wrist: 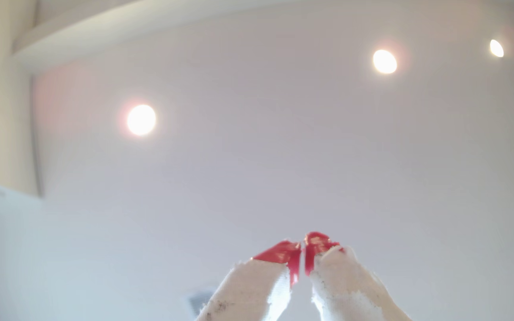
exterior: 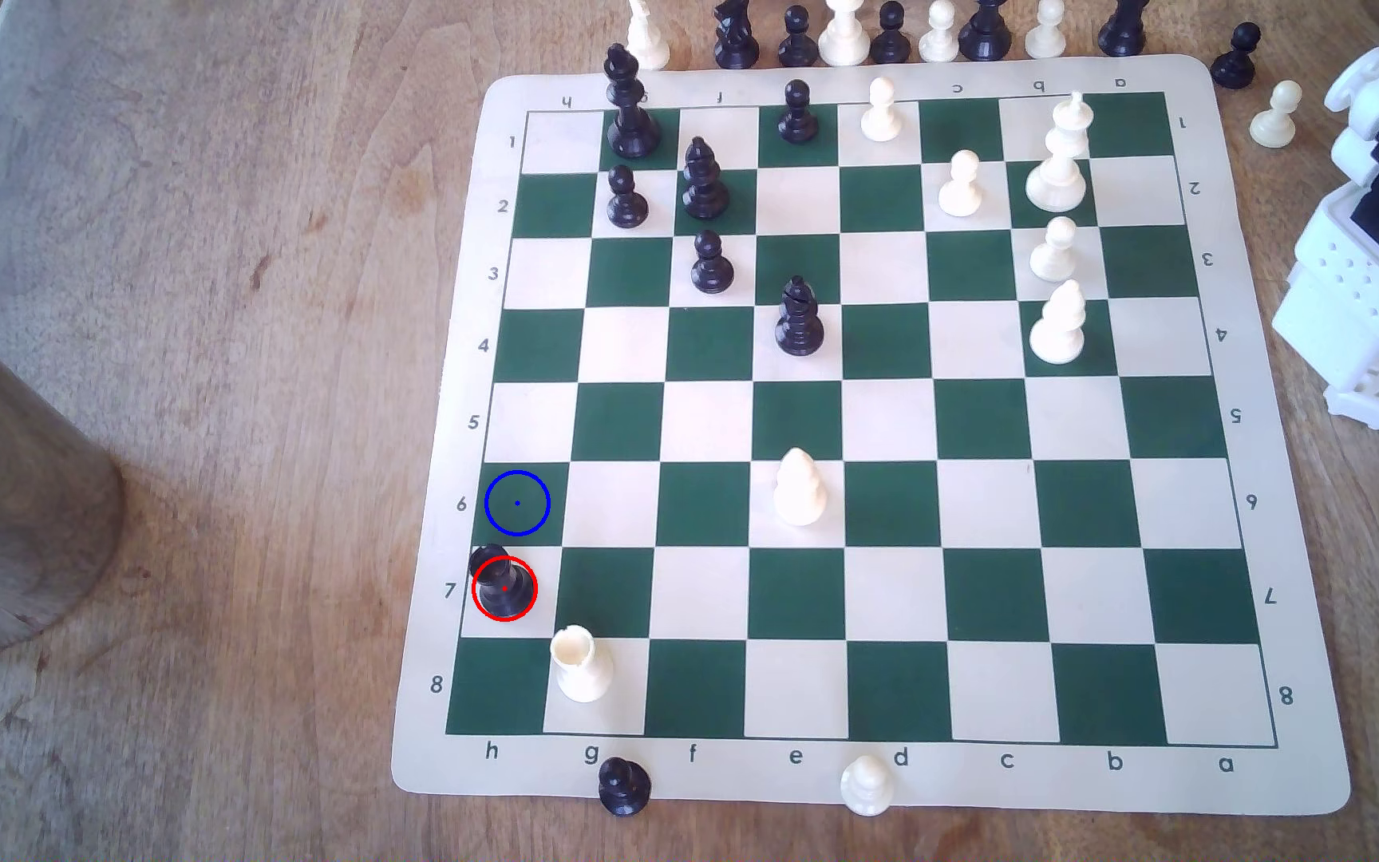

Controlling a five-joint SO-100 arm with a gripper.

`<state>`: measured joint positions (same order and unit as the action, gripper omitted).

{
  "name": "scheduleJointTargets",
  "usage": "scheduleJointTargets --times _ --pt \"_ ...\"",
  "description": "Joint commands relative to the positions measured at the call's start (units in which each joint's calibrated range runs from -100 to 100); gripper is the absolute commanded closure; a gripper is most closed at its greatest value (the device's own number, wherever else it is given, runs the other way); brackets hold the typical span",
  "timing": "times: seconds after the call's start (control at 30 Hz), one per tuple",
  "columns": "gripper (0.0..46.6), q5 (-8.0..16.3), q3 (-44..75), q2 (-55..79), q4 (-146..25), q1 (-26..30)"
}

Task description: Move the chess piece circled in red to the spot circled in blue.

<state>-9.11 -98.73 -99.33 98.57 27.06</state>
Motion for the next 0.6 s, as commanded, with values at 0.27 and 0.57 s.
scheduleJointTargets --times 0.27,0.57 --pt "45.2 11.09 2.91 3.57 -28.30 -33.44" --pt "45.1 12.01 11.70 3.57 -64.90 -32.34"
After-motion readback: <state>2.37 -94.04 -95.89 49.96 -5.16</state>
